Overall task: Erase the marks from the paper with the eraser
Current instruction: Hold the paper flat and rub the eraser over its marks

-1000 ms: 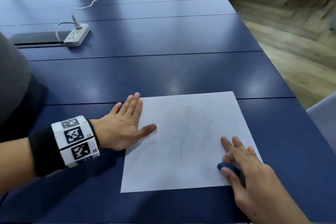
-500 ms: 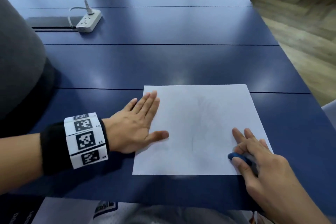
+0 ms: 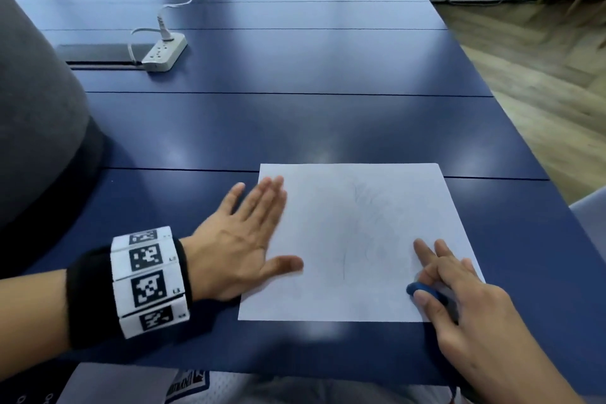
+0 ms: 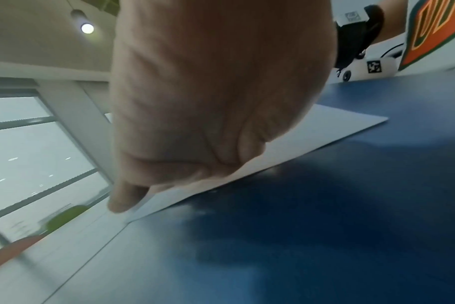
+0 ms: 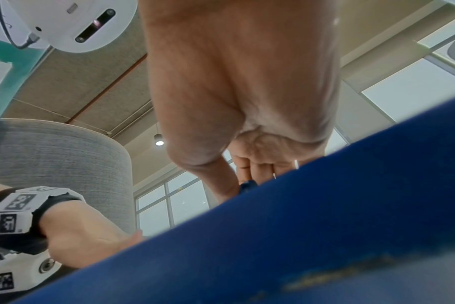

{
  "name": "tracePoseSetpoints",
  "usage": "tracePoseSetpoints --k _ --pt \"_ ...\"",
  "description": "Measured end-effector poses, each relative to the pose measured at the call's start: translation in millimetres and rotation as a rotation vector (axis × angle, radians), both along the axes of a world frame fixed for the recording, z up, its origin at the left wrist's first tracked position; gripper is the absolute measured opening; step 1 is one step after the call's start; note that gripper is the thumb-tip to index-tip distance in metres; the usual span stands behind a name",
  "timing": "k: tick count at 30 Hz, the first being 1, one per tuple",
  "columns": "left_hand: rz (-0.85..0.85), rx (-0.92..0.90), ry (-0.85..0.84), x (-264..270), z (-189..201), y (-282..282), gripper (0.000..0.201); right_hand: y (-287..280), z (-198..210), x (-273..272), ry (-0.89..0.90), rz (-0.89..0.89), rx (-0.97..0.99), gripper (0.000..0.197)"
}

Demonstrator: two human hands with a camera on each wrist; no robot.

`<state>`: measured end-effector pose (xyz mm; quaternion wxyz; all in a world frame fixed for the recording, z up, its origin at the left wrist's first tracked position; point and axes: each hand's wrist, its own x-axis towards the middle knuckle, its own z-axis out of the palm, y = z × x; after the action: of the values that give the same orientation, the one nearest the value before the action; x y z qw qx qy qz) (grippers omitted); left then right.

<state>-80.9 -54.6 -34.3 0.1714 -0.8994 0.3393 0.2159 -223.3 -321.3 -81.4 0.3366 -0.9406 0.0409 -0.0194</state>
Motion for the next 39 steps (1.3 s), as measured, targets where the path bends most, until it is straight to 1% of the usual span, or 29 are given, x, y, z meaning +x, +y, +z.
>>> tracePoseSetpoints --k 3,4,6,8,10,11,12,13,15,16,17,19,21,22,24,26,27,28,30,33,36,37,39 --pt "-0.223 -0.093 0.156 -19 0 -15 0.088 0 1 0 0.02 -0.007 0.016 0.027" --pt "-0.243 -0.098 0.189 -22 -1 -17 0.086 -1 2 0 0.023 -0.005 0.013 0.026" --pt "-0.179 -0.04 0.148 -18 -2 -13 0.09 -1 5 1 0.031 0.0 0.006 0.024" --pt "-0.053 0.042 0.064 -6 -1 -5 0.102 0 7 1 0.038 0.0 -0.006 0.025" --pt "0.073 0.063 0.041 10 6 -4 0.111 2 10 1 0.044 -0.011 -0.02 0.027" --pt "0.121 0.039 0.059 19 10 -7 0.112 2 10 2 0.046 -0.02 -0.027 0.029" --pt "0.158 0.001 0.094 28 13 -12 0.108 3 11 2 0.052 -0.026 -0.031 0.03" --pt "0.179 -0.042 0.131 38 16 -19 0.1 3 12 2 0.063 -0.031 -0.032 0.03" --pt "0.175 -0.115 0.159 54 21 -32 0.083 2 13 2 0.075 -0.044 -0.031 0.028" --pt "0.155 -0.15 0.155 60 23 -37 0.079 1 14 1 0.083 -0.051 -0.034 0.027" --pt "0.122 -0.187 0.158 62 24 -42 0.078 1 16 1 0.101 -0.062 -0.046 0.029" --pt "0.008 -0.223 0.19 59 25 -51 0.079 2 19 2 0.134 -0.089 -0.08 0.043" --pt "-0.072 -0.132 0.219 49 19 -51 0.081 3 24 3 0.14 -0.098 -0.095 0.05" --pt "-0.054 -0.067 0.208 44 14 -48 0.084 4 26 4 0.144 -0.093 -0.096 0.05" --pt "0.052 0.024 0.138 38 7 -41 0.09 6 32 5 0.143 -0.081 -0.115 0.05" --pt "0.154 0.046 0.082 37 10 -39 0.095 8 35 6 0.159 -0.074 -0.161 0.048" --pt "0.176 0.018 0.078 38 13 -40 0.097 9 37 6 0.172 -0.064 -0.191 0.045" --pt "0.173 -0.026 0.086 40 15 -43 0.096 10 39 8 0.184 -0.053 -0.212 0.038" --pt "0.112 -0.105 0.114 46 20 -52 0.093 12 49 11 0.22 -0.021 -0.265 0.021" --pt "0.023 -0.149 0.131 60 18 -64 0.086 15 66 16 0.292 0.005 -0.345 0.036" --pt "-0.019 -0.185 0.103 71 14 -71 0.088 18 77 20 0.339 0.021 -0.373 0.025" --pt "-0.025 -0.194 0.102 73 13 -73 0.09 19 78 20 0.354 0.033 -0.387 0.024" --pt "-0.041 -0.211 0.122 77 13 -78 0.093 22 81 21 0.382 0.037 -0.415 0.03"
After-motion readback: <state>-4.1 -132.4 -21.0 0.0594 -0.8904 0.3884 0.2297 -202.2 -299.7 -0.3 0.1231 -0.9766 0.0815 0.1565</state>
